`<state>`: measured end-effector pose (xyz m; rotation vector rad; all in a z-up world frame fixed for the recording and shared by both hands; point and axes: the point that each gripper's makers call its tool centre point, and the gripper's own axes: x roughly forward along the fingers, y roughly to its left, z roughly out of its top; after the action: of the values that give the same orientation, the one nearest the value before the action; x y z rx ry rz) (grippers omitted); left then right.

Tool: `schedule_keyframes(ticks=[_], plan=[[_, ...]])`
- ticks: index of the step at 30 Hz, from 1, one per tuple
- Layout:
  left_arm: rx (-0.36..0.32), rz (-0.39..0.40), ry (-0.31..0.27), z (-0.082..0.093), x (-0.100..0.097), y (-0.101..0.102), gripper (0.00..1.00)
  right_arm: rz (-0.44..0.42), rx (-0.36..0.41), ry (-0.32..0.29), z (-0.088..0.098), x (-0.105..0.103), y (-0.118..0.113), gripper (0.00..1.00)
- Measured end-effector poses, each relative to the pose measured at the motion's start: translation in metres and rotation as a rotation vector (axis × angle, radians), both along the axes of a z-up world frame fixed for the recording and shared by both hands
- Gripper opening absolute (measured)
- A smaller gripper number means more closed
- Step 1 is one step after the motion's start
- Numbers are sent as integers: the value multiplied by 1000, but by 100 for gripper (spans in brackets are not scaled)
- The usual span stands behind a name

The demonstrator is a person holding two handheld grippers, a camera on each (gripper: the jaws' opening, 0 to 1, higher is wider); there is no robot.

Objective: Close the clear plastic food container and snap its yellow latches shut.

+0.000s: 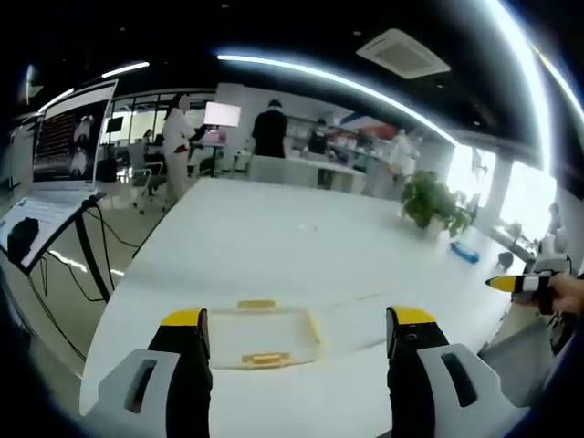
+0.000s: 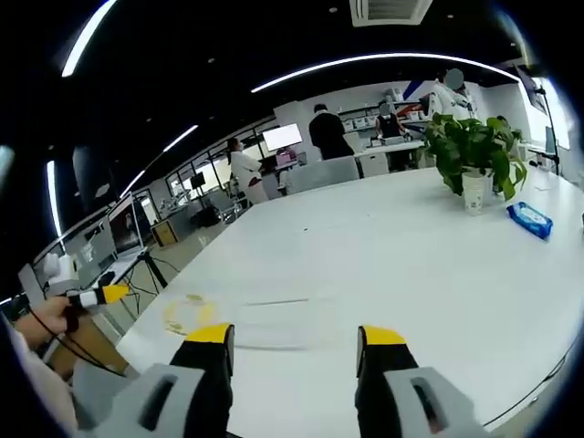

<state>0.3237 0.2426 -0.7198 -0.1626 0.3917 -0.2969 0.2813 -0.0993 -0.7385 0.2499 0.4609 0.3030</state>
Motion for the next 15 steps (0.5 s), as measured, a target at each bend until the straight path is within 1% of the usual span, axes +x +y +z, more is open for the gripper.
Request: schedule_keyframes(ticks=[2, 4, 7, 15], plan=[[3, 6, -3, 0, 0, 1, 80, -25, 3, -9, 2, 1, -4, 58], [4, 15, -8, 1, 0, 3, 83, -20, -10, -5, 0, 1, -5, 63], [3, 18, -8, 1, -1, 3, 85, -17, -21, 3, -1, -1, -6, 63], [-9, 13, -8, 1, -1, -1, 89, -27, -4, 10, -2, -2, -8, 63]])
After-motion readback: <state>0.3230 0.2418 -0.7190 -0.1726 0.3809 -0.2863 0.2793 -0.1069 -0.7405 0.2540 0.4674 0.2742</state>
